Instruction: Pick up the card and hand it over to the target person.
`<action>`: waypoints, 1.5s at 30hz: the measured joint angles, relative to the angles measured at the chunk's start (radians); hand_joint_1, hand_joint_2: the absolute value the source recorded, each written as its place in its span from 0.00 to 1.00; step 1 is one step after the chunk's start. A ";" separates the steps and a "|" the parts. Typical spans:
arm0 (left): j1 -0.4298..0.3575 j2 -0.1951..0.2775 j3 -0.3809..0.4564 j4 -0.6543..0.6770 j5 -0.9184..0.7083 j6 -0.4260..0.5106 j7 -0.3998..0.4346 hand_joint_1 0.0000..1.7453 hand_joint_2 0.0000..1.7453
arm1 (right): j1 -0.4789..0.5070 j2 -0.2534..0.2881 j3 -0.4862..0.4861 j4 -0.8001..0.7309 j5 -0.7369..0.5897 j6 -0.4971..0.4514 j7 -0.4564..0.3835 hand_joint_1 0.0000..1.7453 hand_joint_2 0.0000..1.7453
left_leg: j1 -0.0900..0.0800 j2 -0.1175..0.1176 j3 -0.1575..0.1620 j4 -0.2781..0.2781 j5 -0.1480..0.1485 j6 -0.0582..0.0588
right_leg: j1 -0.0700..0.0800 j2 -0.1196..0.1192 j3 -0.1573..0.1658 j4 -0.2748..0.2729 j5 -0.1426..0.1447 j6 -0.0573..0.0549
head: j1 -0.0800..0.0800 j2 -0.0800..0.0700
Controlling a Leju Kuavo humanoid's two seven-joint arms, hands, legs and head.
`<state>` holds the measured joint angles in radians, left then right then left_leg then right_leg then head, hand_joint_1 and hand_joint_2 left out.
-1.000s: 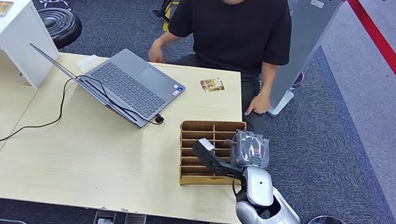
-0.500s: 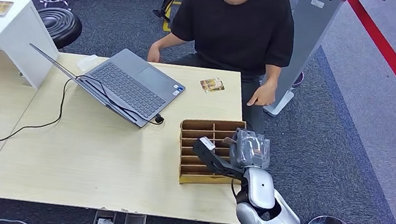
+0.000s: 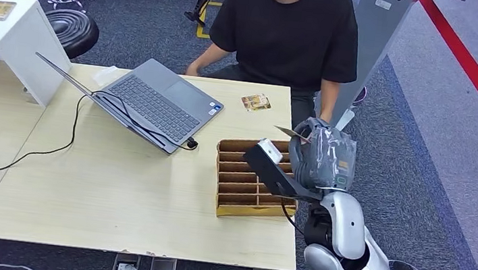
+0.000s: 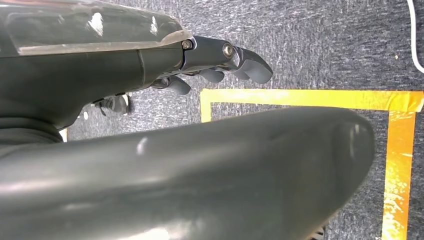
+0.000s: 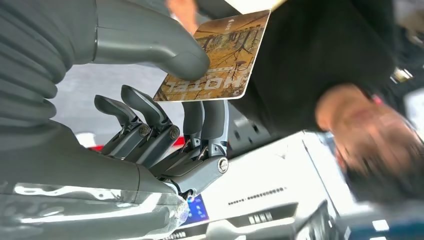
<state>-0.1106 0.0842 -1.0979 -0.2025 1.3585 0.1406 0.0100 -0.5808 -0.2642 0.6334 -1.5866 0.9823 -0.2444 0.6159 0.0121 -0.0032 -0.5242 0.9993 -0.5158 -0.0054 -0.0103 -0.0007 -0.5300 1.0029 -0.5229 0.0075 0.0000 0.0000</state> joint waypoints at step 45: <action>-0.003 0.016 -0.021 0.006 0.024 0.008 0.010 0.00 0.00 | -0.357 0.292 0.172 0.942 -0.182 -0.152 -0.276 0.00 1.00 | 0.001 -0.003 -0.002 -0.001 0.003 0.000 | 0.001 -0.003 0.000 0.000 0.001 0.000 | 0.000 0.000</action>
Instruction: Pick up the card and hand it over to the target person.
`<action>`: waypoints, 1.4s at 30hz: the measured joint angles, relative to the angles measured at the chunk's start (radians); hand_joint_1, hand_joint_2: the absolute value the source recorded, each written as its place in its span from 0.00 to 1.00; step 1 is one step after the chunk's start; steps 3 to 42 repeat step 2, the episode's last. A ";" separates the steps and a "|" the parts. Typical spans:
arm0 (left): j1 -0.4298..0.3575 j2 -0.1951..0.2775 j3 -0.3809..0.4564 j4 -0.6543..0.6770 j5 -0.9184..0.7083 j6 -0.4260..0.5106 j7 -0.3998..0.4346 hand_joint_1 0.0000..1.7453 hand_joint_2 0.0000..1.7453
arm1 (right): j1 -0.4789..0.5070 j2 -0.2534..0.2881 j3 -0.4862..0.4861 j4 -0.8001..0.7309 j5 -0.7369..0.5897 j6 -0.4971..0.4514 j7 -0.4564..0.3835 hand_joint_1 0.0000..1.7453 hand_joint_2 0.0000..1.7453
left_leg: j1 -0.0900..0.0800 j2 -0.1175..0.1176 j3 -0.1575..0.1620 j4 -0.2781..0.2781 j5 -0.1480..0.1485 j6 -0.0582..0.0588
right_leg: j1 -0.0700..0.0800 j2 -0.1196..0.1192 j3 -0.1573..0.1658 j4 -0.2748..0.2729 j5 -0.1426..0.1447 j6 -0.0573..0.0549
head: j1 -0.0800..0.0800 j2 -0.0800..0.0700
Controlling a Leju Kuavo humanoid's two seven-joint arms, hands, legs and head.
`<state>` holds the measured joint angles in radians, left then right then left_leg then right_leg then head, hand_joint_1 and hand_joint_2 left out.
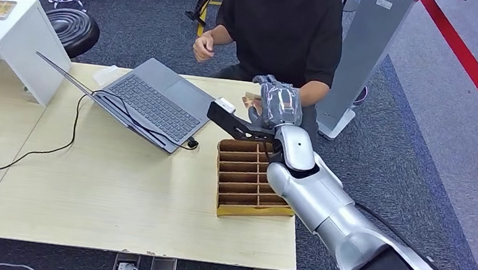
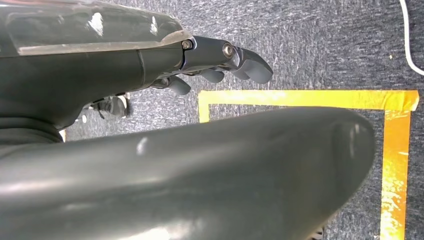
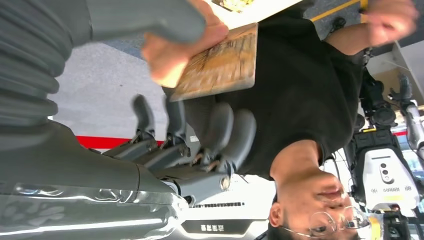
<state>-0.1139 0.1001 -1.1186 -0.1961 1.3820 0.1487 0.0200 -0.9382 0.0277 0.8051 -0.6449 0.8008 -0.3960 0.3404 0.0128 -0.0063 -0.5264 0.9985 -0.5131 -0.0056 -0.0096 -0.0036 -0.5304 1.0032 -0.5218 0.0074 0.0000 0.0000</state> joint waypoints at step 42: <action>0.000 0.000 0.001 -0.001 0.002 0.001 0.003 0.00 0.00 | 0.004 -0.004 -0.002 -0.008 -0.006 -0.008 -0.003 0.00 1.00 | 0.000 0.001 0.000 -0.001 0.001 0.000 | 0.000 0.000 0.000 -0.001 0.001 0.000 | 0.000 0.000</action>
